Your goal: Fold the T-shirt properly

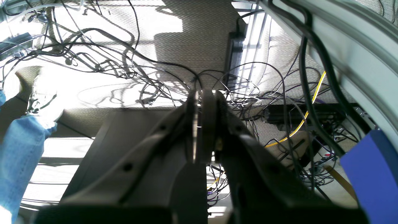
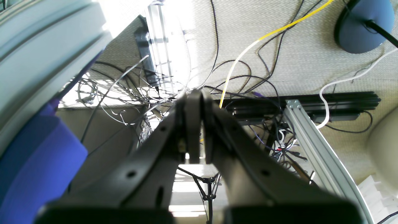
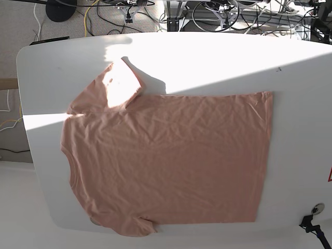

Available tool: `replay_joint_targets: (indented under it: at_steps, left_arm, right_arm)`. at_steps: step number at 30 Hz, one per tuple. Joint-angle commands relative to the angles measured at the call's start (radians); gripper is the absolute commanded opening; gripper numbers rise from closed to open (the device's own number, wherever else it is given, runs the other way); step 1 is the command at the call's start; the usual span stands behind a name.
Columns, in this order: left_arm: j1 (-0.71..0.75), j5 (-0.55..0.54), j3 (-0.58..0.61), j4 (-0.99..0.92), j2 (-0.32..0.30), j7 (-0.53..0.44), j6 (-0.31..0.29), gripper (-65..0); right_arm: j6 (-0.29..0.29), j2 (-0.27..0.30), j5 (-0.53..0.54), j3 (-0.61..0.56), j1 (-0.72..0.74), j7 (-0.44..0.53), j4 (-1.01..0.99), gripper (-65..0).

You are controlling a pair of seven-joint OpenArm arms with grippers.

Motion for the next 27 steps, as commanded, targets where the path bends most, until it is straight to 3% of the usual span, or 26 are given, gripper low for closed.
replay_joint_targets:
  at_steps: [1, 27]
  left_arm:
    - [0.002, 0.006, 0.002, -0.001, 0.002, -0.002, 0.000, -64.1]
    - [0.006, 0.004, 0.007, 0.003, -0.005, -0.005, 0.001, -63.4]
  right_arm:
    - [0.005, 0.004, 0.000, 0.001, -0.001, -0.006, -0.003, -64.1]
    - [0.016, 0.004, -0.007, -0.003, 0.009, 0.007, -0.003, -64.3]
